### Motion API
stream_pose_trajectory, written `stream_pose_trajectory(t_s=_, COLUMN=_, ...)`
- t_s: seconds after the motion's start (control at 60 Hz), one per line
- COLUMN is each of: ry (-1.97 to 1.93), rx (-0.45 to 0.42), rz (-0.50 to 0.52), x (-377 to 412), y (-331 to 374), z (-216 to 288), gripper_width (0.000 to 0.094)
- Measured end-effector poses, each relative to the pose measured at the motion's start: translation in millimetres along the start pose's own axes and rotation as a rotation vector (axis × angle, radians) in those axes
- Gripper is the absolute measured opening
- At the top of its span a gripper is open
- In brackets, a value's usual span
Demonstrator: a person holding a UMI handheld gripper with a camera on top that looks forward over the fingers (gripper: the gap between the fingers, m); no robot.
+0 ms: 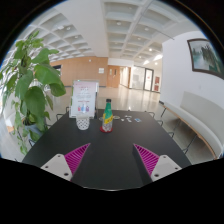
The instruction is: Pour water
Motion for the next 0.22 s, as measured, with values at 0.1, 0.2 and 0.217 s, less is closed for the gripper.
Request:
stream_pose_trajectory(t_s=0.1, ry=0.005, rx=-0.01, rz=-0.011, x=-4.4, y=3.1, z=1.5, gripper_width=0.0857)
stream_pose_trajectory(t_s=0.2, ry=-0.011, rx=-0.025, rz=-0.032, x=-10.9, y=3.2, z=5.8, gripper_width=0.0858)
stream_pose_trajectory(t_s=0.217, ry=-0.013, rx=-0.026, rz=-0.032, x=-11.2, y=3.4, z=6.3, gripper_width=0.0856)
Point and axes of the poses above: the point between the fingertips, and its own axes, seen from behind it with the camera up: x to the left, z up, y backward, against the way the camera looks, the point moved 6 cm from there along y, backward, against the way the camera looks, and after that the axes turned 8 degrees about y, right-handed, at the moved point
